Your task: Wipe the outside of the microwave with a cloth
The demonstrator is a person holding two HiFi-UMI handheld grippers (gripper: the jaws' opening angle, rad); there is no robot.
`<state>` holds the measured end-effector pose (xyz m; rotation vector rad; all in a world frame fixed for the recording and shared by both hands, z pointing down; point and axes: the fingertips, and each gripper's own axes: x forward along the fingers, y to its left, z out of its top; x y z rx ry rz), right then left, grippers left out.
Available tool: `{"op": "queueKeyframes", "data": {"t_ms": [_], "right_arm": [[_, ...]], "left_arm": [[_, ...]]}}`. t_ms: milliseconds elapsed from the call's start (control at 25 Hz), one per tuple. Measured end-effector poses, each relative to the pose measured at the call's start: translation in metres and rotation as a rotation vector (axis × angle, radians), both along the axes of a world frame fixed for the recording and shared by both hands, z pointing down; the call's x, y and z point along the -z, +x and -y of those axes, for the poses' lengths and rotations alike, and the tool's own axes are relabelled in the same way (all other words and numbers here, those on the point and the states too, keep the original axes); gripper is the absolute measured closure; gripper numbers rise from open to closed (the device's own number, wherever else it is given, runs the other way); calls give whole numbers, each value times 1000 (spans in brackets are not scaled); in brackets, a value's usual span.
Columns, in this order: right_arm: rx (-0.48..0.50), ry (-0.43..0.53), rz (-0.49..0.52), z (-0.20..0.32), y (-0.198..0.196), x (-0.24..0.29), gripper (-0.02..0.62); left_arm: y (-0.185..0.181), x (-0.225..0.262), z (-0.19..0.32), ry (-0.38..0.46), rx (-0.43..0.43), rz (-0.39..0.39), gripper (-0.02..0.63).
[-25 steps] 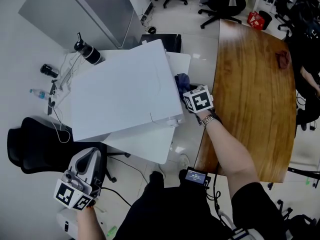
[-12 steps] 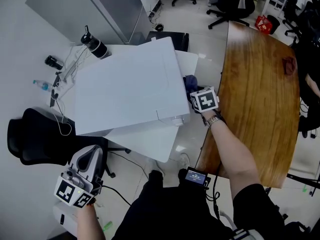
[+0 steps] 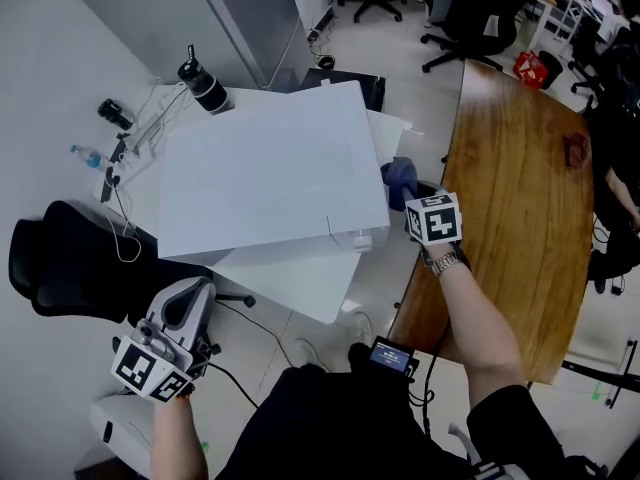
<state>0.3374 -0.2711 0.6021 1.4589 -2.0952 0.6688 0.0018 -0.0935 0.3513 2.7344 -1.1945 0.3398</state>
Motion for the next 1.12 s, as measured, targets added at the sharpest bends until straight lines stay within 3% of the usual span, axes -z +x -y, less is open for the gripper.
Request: {"op": "queueKeyframes", "data": {"t_ms": [280, 600, 840, 1120], "right_arm": [[-8, 115, -23, -40, 2, 57, 525], [-17, 369, -46, -100, -25, 189, 523], [79, 504, -53, -145, -104, 260, 523], [275, 500, 3, -186, -241, 251, 523]], "left_arm": [[-14, -2, 0, 27, -11, -55, 601], [-53, -13, -6, 18, 11, -113, 601], [-97, -18, -25, 1, 39, -147, 601], [-154, -21, -55, -1, 72, -168, 601]]}}
